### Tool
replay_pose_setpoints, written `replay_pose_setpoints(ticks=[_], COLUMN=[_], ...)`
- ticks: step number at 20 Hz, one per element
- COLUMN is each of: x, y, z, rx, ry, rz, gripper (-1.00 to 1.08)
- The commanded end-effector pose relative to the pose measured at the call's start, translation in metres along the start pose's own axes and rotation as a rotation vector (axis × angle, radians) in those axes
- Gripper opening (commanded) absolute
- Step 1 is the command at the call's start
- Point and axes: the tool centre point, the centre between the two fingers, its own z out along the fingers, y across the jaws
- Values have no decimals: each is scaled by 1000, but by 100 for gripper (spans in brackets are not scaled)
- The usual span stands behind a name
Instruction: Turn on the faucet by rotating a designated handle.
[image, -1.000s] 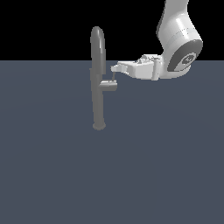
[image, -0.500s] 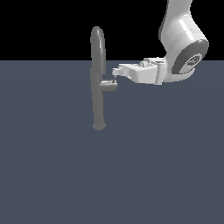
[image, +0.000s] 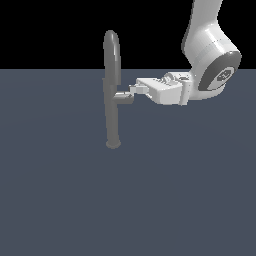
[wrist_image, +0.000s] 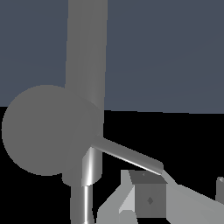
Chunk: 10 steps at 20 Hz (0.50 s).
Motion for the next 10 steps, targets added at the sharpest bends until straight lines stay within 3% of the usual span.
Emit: replay_pose_setpoints(ticks=[1,8,9,10], x=[0,51,51,25], y=[0,11,11,3], z=[0,0,0,0], rx=[0,1,1,-5], ry=[0,-7,-7,-3], rz=[0,31,31,-8], gripper=[-100,-100,-100,-100])
